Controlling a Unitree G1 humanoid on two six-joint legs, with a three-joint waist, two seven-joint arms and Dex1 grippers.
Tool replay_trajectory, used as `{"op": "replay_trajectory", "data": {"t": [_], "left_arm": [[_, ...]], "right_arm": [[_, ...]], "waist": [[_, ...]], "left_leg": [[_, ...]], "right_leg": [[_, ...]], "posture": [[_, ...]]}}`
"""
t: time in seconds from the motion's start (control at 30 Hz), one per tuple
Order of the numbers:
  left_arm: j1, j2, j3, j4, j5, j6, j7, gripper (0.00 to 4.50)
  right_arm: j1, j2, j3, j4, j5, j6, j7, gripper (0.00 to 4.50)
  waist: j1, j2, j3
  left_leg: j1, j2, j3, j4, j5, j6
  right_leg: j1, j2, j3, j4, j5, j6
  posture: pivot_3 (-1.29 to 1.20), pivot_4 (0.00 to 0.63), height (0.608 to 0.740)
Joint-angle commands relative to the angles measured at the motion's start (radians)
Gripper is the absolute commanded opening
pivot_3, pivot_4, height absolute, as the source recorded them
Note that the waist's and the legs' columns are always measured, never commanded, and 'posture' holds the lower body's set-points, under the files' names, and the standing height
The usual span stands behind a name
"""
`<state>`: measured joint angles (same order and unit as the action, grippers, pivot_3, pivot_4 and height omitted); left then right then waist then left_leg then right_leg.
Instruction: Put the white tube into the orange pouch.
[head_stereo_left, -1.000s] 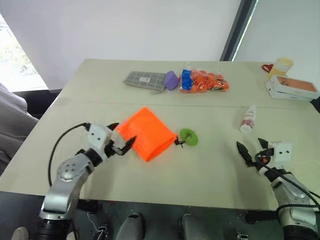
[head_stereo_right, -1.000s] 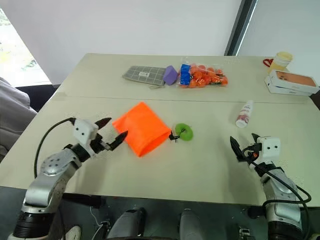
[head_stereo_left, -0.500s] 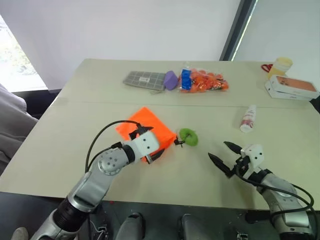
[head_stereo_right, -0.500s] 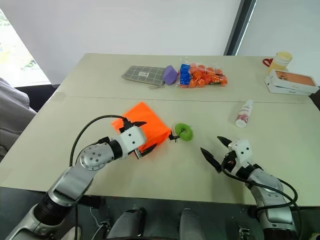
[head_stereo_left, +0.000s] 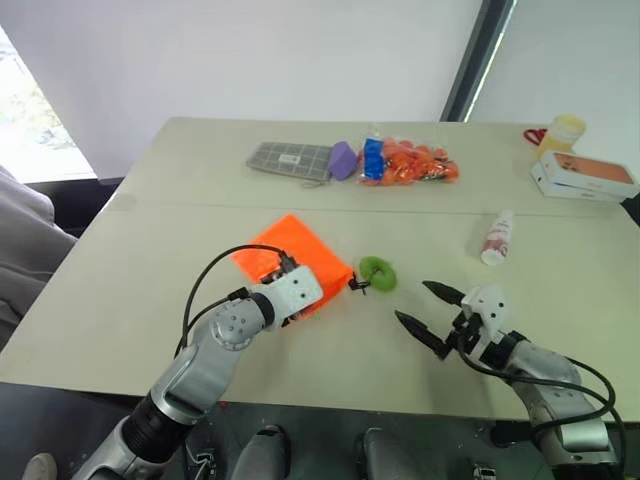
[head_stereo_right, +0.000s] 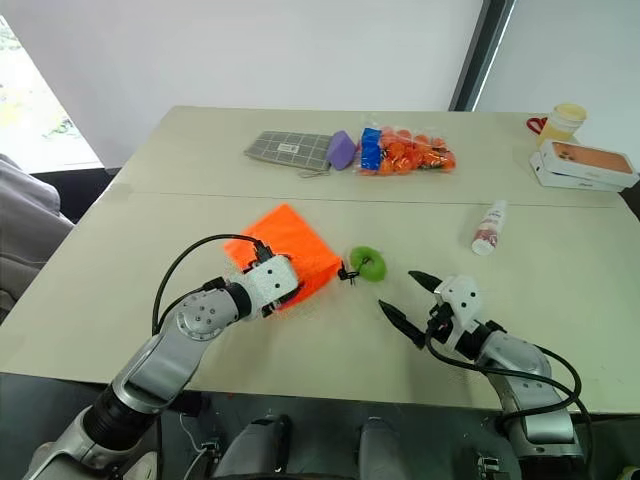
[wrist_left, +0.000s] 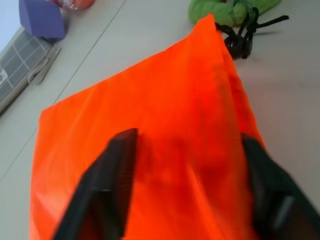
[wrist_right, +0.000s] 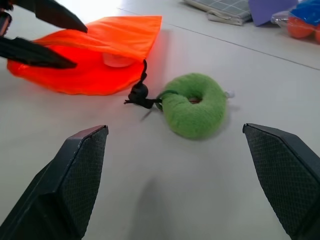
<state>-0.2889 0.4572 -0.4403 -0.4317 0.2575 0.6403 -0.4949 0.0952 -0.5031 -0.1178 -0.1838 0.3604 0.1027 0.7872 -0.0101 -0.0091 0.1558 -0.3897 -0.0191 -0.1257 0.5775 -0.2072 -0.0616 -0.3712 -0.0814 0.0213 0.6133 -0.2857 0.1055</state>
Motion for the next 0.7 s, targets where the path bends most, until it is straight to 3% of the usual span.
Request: {"op": "replay_trajectory", "data": {"t": [0.03, 0.07, 0.43, 0.7], "left_arm": [[-0.016, -0.004, 0.022, -0.012, 0.011, -0.006, 0.001, 0.58], [-0.017, -0.003, 0.030, -0.013, 0.009, -0.004, 0.000, 0.03], [-0.033, -0.063, 0.209, -0.019, -0.108, 0.045, -0.003, 0.01], [-0.031, -0.114, 0.343, -0.025, -0.266, 0.079, -0.022, 0.01]], "right_arm": [[-0.010, -0.017, 0.007, -0.069, 0.018, 0.012, 0.013, 4.50], [-0.008, -0.022, 0.010, -0.077, 0.017, 0.016, 0.018, 4.50], [-0.014, -0.035, 0.017, -0.096, 0.014, 0.024, 0.026, 4.50], [-0.121, 0.049, -0.126, -0.054, 0.119, 0.117, -0.165, 4.50]], "waist": [[0.000, 0.000, 0.000], [0.000, 0.000, 0.000], [0.000, 0.000, 0.000], [-0.001, -0.001, 0.000]], "left_leg": [[0.000, 0.000, 0.000, 0.000, 0.000, 0.000], [0.000, 0.000, 0.000, 0.000, 0.000, 0.000], [0.000, 0.000, -0.001, 0.000, 0.000, 0.000], [0.001, 0.000, -0.001, 0.001, 0.000, 0.000]], "right_leg": [[0.000, 0.000, 0.000, 0.000, 0.000, 0.000], [0.000, 0.000, 0.000, 0.000, 0.000, 0.000], [0.000, 0.000, -0.001, 0.000, 0.000, 0.000], [0.000, 0.001, -0.001, 0.002, 0.001, 0.000]], "posture": [[0.00, 0.150, 0.724], [0.00, 0.150, 0.724], [0.00, 0.150, 0.724], [0.00, 0.150, 0.724]]}}
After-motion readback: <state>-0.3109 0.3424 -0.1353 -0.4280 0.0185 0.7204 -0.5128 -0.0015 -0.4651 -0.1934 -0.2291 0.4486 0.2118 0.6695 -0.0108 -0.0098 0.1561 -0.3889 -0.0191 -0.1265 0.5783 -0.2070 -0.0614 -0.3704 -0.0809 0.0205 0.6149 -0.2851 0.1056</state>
